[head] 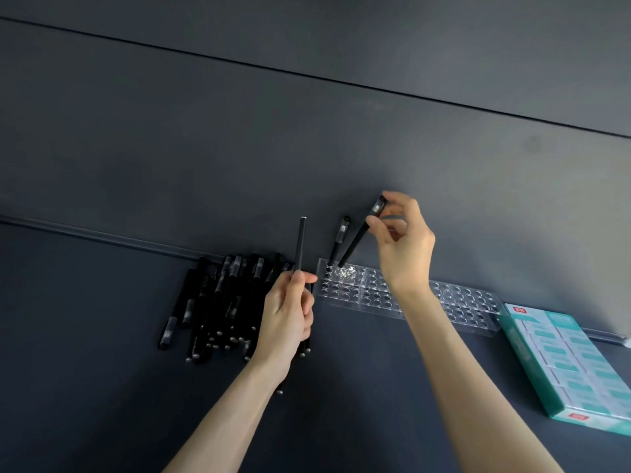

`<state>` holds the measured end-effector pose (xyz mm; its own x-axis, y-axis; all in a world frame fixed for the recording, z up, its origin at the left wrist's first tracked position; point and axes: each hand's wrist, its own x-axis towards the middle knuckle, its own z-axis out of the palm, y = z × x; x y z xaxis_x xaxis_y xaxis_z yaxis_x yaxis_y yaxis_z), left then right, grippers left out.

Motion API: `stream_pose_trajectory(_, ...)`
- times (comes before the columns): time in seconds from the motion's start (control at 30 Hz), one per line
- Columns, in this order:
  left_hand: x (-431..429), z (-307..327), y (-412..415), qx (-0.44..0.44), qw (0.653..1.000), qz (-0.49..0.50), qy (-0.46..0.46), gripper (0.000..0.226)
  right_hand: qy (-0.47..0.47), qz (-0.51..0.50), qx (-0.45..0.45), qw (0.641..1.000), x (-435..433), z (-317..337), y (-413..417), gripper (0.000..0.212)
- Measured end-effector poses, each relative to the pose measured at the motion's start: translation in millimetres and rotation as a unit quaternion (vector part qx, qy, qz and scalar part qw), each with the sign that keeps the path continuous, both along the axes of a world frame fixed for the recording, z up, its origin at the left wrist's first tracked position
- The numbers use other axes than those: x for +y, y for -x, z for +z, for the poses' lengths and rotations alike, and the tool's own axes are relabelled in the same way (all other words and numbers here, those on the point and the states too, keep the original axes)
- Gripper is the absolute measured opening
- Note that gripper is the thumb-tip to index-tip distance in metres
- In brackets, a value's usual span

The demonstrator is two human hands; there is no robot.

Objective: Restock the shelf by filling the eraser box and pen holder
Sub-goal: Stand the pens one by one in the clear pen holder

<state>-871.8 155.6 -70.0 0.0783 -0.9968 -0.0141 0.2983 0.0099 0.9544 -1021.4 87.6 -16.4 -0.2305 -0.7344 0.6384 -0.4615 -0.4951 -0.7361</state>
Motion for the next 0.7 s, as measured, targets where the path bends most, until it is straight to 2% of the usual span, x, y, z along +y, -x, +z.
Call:
stream_pose_trajectory(0.3,0,3,-3,-0.006,1.000,-0.003,-0.004,0.026,0.005,-0.022,0.110,0.994,-9,-24,-5,0.029)
stream_pose_trajectory(0.43,-1,4,-1,0.008,1.000,-0.020,-0.012,0.024,-0.025,-0.022,0.117,0.993,-7,-30,-4,0.024)
stream_pose_trajectory(0.53,2,4,-1,-0.018,0.999,-0.031,0.001,0.017,-0.036,-0.023,0.126,0.991,-5,-28,-5,0.023)
stream_pose_trajectory(0.63,5,4,-1,-0.047,0.998,-0.032,0.021,0.009,-0.042,-0.034,0.107,0.993,4,-24,-4,0.026)
stream_pose_trajectory(0.7,6,5,-1,-0.054,0.997,-0.037,0.036,0.009,-0.055,0.000,0.035,0.998,19,-18,-5,0.025)
